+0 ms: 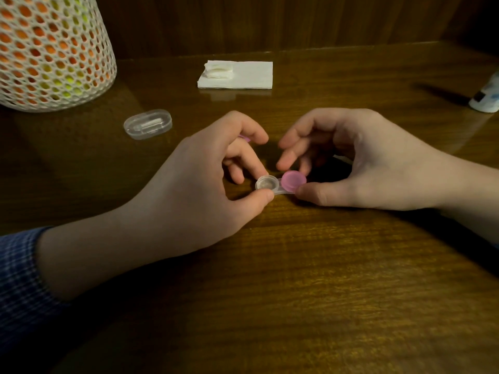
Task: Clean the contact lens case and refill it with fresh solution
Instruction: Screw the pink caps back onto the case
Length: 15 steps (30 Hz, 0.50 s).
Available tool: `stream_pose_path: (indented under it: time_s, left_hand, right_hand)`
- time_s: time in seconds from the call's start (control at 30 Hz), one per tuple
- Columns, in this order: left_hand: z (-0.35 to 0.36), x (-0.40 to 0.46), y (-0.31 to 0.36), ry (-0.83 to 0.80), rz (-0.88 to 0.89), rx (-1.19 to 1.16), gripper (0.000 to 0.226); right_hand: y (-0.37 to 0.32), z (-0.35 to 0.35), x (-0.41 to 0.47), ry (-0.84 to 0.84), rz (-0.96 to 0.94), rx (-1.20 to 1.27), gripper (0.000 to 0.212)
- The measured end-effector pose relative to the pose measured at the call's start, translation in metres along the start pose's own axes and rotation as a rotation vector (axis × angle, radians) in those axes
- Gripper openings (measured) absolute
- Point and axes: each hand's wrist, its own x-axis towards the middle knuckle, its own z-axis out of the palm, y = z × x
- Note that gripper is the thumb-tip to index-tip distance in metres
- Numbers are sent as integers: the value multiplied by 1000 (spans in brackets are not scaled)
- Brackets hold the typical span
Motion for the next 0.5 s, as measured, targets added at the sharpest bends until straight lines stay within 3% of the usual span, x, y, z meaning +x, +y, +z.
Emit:
stream_pose_path:
  time_s: [0.5]
  left_hand:
    - [0, 0, 0, 6, 0, 0, 58]
  right_hand:
    - [1, 4, 0, 38, -18, -40, 55]
